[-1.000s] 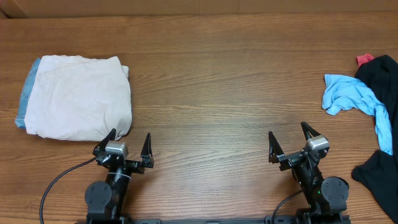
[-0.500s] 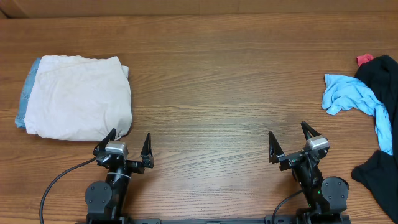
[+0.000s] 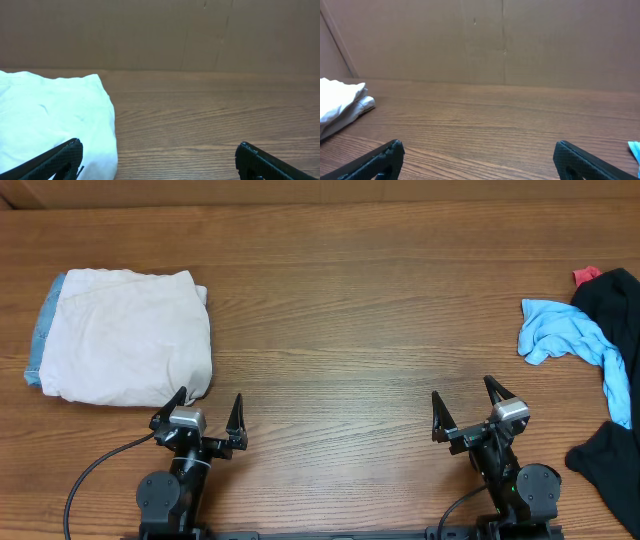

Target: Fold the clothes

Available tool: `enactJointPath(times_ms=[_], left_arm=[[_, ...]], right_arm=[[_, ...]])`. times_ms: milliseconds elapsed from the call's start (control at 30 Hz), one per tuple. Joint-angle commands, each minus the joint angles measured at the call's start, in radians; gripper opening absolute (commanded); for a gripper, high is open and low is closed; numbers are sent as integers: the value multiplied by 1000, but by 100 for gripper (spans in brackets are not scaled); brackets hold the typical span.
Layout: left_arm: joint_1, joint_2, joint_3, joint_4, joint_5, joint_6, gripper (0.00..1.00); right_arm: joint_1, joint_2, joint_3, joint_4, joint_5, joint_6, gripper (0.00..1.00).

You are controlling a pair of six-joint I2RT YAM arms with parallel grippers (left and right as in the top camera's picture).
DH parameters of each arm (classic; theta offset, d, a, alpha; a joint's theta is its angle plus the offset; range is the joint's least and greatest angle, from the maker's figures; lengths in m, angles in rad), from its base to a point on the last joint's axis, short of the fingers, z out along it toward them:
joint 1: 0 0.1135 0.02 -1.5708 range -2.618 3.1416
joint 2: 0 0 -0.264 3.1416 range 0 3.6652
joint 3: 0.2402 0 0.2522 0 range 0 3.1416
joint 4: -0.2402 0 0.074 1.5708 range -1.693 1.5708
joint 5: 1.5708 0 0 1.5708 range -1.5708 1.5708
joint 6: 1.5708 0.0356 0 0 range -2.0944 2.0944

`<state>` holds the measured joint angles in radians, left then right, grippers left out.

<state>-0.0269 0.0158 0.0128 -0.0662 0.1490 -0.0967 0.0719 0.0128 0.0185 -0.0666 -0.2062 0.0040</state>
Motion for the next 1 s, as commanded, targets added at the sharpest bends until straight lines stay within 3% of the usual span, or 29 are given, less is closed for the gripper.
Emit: enactJointPath(times_ms=[0,833,967], left_arm=[[-7,-9,-8,4,-2,15,100],[-7,-9,-8,4,-2,15,100],[-7,-9,-8,4,-2,15,100]], right_arm=[[-4,-10,-11,6,-5,-1,100],[-4,-10,-11,14,-34,3,100],[-4,-10,-3,60,-66,205,100]])
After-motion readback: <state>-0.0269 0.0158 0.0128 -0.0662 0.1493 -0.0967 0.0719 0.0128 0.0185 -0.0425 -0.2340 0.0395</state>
